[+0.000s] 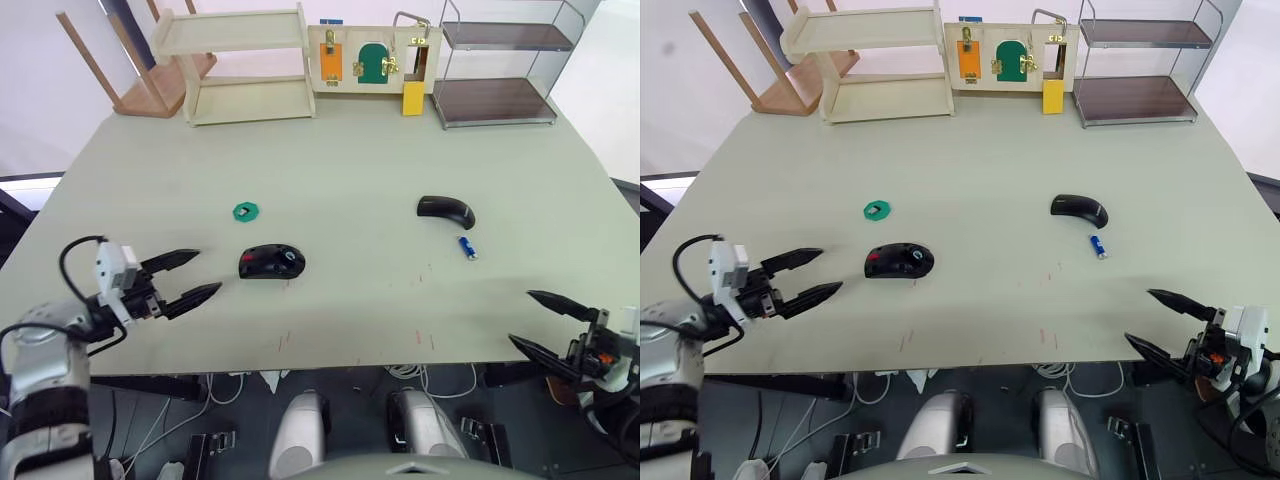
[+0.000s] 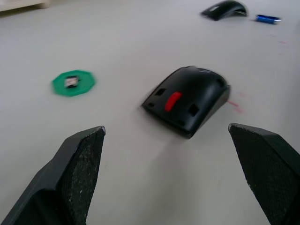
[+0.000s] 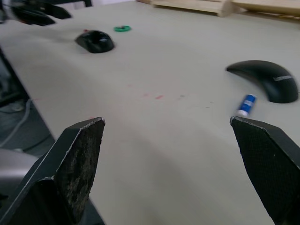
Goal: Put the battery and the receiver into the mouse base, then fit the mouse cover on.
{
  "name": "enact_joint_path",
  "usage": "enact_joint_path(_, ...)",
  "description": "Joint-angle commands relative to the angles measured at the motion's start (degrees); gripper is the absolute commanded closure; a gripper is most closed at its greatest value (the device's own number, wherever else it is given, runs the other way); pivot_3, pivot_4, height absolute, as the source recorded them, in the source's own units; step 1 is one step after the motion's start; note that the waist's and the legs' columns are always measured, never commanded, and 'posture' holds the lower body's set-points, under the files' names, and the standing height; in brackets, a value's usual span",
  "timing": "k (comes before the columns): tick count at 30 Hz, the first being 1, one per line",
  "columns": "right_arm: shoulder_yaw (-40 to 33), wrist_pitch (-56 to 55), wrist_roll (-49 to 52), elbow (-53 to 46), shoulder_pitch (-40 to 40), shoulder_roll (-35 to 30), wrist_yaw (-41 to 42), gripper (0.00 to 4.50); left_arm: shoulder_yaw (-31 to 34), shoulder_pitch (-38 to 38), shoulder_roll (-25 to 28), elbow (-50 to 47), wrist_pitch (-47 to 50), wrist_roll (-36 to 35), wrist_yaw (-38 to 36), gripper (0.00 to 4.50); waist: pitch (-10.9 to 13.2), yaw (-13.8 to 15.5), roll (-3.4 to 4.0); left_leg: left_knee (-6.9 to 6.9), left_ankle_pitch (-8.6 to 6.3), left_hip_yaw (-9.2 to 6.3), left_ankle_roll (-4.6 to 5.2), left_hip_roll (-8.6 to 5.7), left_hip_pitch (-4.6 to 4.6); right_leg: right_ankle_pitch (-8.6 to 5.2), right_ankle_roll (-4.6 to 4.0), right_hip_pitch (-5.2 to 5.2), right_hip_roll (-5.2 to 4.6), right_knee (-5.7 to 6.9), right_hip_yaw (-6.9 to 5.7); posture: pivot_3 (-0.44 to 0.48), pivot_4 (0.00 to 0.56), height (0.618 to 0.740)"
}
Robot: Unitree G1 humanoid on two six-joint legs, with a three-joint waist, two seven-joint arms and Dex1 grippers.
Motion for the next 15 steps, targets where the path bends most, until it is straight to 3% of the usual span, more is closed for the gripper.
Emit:
enact_joint_path(1, 0.9, 0.7, 1.3, -3.0, -0.3, -0.2, 2.2, 0.00, -4.0, -7.5, 0.5, 7.5, -7.3, 3.1, -6.0, 0.03, 0.0, 0.0, -0.01, 0.01, 0.00, 0.00, 0.00, 0.01, 0.00, 0.00, 0.00, 0.00, 0.01, 0.01, 0.00, 0.000, 0.150, 0.740)
enact_joint_path(9, 1.5, -0.8, 0.9, -5.4, 0.8, 1.4, 3.0, 0.00, -13.8, -24.6, -0.4, 20.3, -12.8, 5.2, -9.4, 0.03, 0.0, 0.2, -0.03, 0.11, 0.00, -0.07, 0.00, -0.02, -0.06, 0.00, 0.14, 0.01, 0.09, 0.07, 0.01, 0.000, 0.150, 0.740)
enact_joint_path(15, 0.3, -2.4, 0.3, -5.8, 1.4, 2.2, 2.1, 0.00, -23.3, -30.2, -0.6, 23.4, -13.2, 3.1, -9.4, 0.03, 0.0, -0.3, -0.03, 0.15, 0.00, -0.06, 0.00, -0.01, -0.07, -0.02, 0.25, 0.02, 0.10, 0.08, 0.03, 0.000, 0.150, 0.740)
